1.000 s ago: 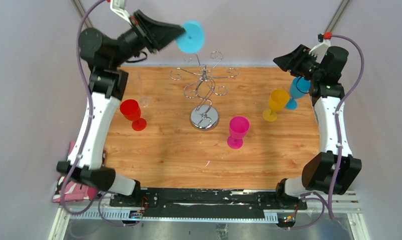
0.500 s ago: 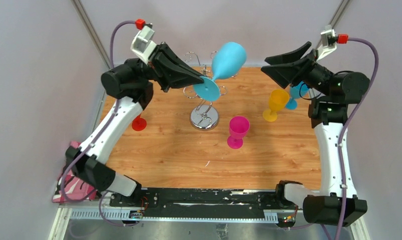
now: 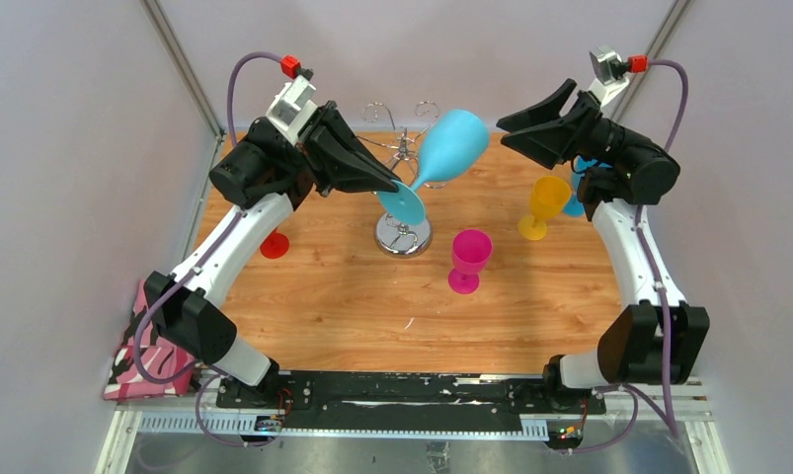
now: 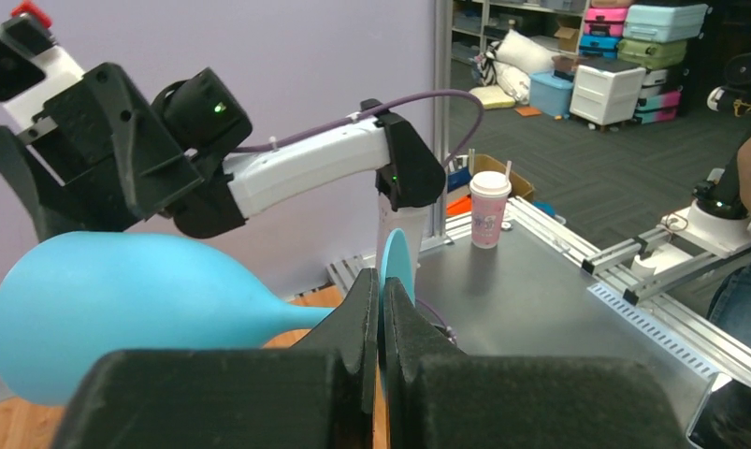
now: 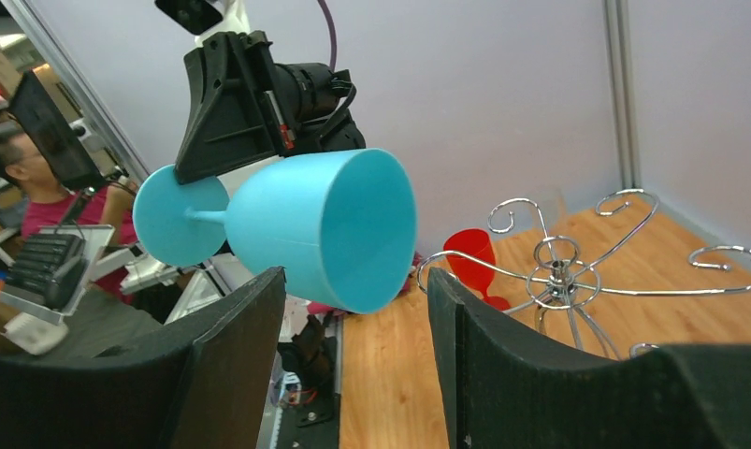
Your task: Take the wine glass off the wine glass rack
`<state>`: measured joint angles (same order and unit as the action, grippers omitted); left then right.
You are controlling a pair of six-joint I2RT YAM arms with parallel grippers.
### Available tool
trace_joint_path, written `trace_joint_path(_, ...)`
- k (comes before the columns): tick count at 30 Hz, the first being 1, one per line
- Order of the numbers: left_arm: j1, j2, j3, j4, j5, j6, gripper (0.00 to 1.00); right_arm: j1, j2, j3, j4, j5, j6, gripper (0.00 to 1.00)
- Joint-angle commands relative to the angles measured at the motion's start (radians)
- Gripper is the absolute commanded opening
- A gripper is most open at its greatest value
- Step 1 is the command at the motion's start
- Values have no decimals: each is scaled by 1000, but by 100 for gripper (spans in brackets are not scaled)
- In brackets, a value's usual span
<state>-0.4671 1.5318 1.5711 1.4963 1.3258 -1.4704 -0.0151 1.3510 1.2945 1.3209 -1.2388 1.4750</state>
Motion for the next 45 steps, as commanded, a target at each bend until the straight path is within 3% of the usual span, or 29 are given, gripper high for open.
trace_joint_path(1, -5, -10, 23, 73, 21, -13, 0, 12, 54, 26, 260, -13, 192, 62)
trace_joint_path(17, -5, 37, 49, 74, 13, -16, 0, 195, 45, 59, 265, -55, 174, 60)
trace_joint_path(26, 35, 51, 57, 75, 24, -14, 0, 253, 22, 9, 274, -69, 125, 26)
trace_joint_path(35, 133, 121, 78, 75, 19, -34, 0, 261, -56, -17, 270, -61, 102, 0)
trace_joint_path(45, 187, 264, 215, 75, 4, -97, 0, 261, -108, -63, 246, -30, 91, 0)
